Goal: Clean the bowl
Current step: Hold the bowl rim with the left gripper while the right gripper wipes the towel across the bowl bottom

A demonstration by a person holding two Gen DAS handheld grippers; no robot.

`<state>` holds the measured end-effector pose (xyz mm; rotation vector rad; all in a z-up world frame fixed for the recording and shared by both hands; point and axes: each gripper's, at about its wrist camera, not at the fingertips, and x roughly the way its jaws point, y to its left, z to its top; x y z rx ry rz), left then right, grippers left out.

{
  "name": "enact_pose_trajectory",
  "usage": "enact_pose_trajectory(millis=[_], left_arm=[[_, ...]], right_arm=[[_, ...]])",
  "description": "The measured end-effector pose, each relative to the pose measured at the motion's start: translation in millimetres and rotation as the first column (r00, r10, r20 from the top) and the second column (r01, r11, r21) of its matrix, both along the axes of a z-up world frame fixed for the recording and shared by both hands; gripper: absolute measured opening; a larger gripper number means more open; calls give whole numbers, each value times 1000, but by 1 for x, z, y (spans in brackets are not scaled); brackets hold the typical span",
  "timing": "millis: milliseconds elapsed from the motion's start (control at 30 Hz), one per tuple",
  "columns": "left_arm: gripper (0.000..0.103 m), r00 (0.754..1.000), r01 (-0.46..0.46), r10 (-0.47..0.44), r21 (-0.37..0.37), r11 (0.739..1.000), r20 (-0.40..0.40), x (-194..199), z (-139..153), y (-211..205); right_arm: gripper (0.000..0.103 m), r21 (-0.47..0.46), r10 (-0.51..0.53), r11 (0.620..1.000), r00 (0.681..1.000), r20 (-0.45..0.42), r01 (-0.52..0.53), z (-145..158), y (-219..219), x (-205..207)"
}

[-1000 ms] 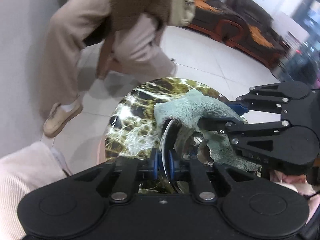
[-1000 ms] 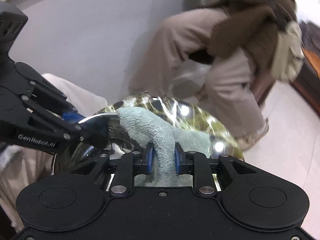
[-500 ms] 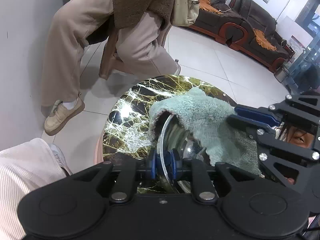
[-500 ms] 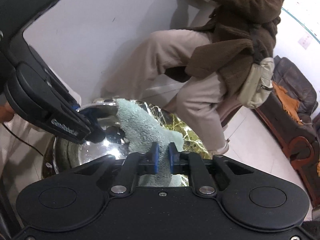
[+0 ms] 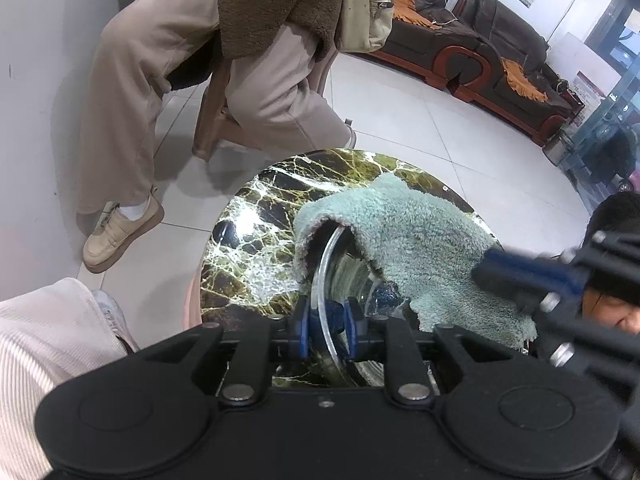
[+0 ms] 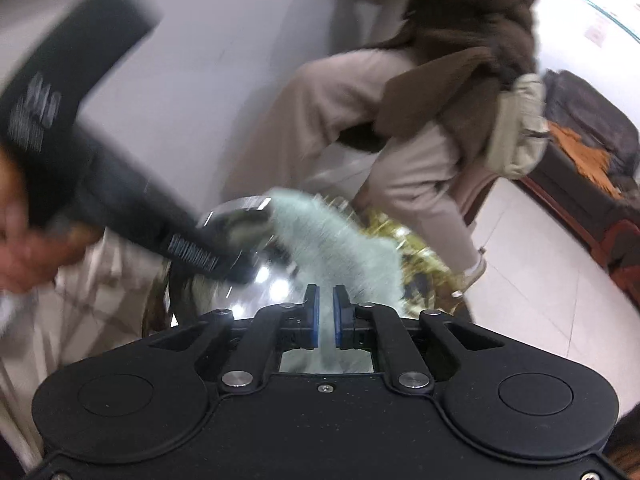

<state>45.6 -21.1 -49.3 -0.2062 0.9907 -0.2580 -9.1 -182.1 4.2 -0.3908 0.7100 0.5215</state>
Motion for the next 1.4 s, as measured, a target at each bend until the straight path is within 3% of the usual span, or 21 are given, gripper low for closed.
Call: enact_pose_trajectory(millis=[400,500,533,767,900,1000,1100,1233,1400], left_arm=[[20,999,29,-29,-10,1000,17,-3,-4,0],[20,999,29,-28,-14,999,15,-3,-4,1],[20,999,29,-28,-14,999,15,-3,-4,1],[21,999,35,-35,-7,999,13,-2,-4,-1],[22,999,45,-46,3,999,13,-1,-4,-1],[22,998,58,-58,13,998,12,0,-4,-3],[22,998,66,-66,20,998,8,0,-3,-4],[22,997,78,-78,32,996,9,0,-1,-6],[22,998,68,-68,34,997,2,1,-1,-7]], right_arm=[[6,31,-81,996,981,-176,88,-37,13,23],[13,-7,-69,998,984,-163,68,-41,22,17],[20,-2,-57,998,985,-165,58,-42,23,14],[21,129,-9,991,973,-232,40,-29,5,3],[21,170,-20,984,982,-189,53,-4,-13,-2],[21,185,-31,981,989,-142,57,16,-25,9],[21,127,-24,991,994,-107,38,18,-22,36],[23,112,55,993,981,-187,-34,-3,-4,76],[24,133,79,990,972,-222,-50,-12,1,83]])
